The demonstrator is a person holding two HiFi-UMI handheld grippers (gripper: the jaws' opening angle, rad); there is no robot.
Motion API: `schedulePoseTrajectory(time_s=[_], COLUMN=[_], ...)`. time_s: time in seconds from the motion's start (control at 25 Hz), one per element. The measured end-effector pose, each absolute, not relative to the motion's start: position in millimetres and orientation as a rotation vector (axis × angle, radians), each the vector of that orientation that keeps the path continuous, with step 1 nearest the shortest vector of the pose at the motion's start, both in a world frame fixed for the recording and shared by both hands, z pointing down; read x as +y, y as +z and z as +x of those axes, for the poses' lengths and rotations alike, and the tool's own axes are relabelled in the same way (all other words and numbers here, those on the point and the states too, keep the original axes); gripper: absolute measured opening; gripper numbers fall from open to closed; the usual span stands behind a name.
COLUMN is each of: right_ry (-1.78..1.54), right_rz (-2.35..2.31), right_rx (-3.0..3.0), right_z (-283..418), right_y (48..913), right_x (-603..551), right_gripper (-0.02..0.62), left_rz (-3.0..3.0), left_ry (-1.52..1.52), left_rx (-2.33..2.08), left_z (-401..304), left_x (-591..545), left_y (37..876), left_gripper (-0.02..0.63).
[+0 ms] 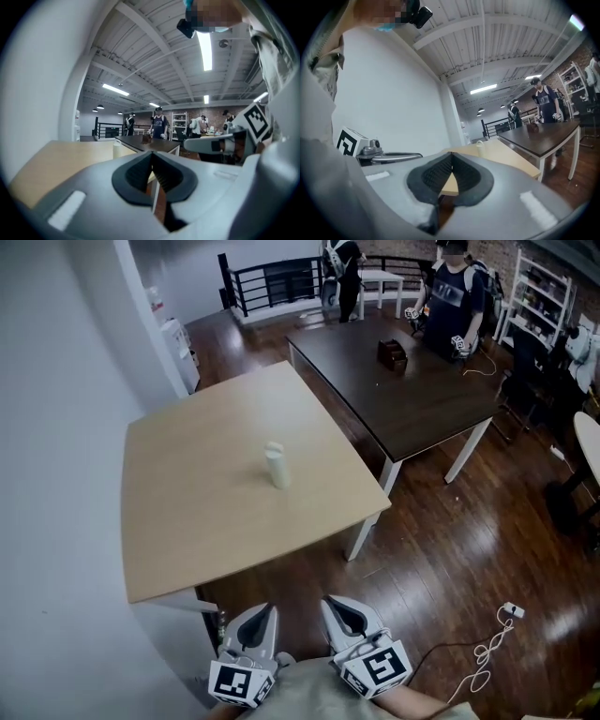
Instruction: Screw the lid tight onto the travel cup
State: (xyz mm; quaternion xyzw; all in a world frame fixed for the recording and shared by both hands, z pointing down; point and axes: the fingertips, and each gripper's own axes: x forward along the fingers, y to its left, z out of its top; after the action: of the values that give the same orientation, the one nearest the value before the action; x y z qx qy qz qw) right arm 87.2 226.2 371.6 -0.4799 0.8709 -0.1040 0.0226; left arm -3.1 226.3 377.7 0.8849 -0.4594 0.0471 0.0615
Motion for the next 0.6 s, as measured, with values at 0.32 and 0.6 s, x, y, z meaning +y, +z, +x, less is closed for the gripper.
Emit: schedulePoseTrajectory(time_s=[0.32, 0.6], right_ry=[-0.318, -0.305], right_rz=[-1.591, -1.653], right_rx=[2.644, 2.623], right_z=[50.3, 39.0], right_y=[374.5, 392.6], right_x=[254.8, 267.6], right_gripper=[0.0, -0.002], left_rz=[2.644, 2.654], left_ry=[0.096, 0.099], left_rx=[-1.368, -1.302], left_z=[-56.4, -71.4], left_x=[245.0, 257.1], left_y=[391.0, 421.8], left_gripper=[0.002, 0.002])
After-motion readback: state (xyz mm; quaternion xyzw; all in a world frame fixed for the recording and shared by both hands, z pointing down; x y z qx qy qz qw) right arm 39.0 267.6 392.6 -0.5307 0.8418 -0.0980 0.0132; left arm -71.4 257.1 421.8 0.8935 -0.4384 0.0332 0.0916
